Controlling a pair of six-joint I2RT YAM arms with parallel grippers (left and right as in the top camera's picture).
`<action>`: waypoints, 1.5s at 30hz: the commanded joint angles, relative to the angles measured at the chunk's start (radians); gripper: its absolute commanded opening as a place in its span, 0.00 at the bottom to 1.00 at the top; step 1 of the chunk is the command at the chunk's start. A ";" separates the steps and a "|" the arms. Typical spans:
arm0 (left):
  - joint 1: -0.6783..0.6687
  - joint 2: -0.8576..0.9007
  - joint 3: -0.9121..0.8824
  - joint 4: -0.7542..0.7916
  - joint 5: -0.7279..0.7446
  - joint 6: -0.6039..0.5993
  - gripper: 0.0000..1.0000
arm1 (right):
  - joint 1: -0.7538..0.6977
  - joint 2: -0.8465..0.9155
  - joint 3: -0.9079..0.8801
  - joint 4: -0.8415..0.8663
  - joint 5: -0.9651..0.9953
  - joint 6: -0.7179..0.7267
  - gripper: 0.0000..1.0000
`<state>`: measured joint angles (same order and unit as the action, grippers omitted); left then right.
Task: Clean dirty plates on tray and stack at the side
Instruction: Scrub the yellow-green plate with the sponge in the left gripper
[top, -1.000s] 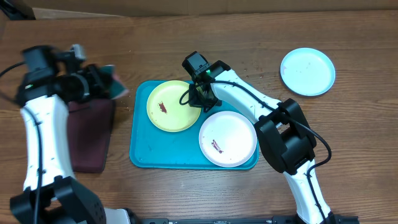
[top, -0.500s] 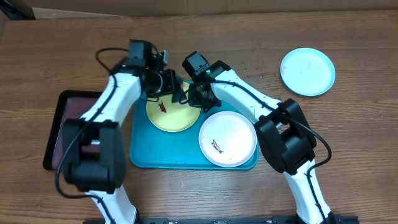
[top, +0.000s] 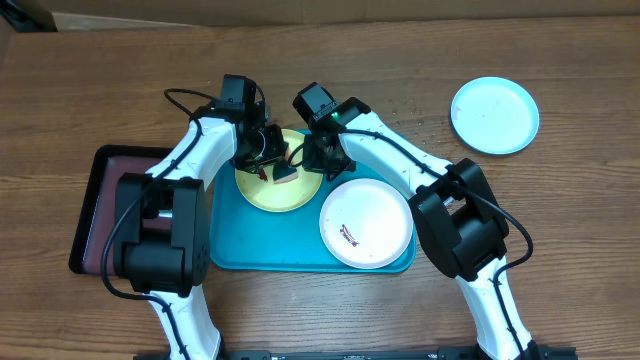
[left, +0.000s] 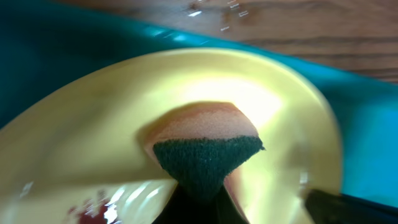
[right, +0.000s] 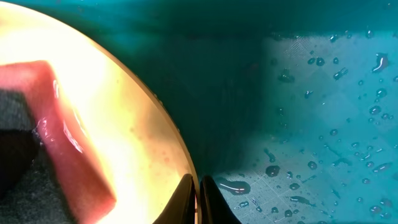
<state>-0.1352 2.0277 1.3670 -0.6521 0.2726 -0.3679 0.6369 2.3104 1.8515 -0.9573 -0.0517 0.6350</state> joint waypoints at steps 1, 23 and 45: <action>-0.005 0.011 -0.005 -0.055 -0.210 -0.002 0.04 | -0.017 -0.004 0.014 0.010 0.059 0.027 0.04; 0.006 -0.037 0.270 -0.207 -0.063 0.006 0.04 | -0.017 -0.004 0.014 0.005 0.059 0.023 0.04; -0.035 0.013 -0.083 -0.100 -0.433 -0.067 0.04 | -0.017 -0.004 0.014 0.008 0.058 0.020 0.04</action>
<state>-0.1822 2.0182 1.3460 -0.7380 0.2108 -0.3920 0.6357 2.3104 1.8515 -0.9531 -0.0483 0.6353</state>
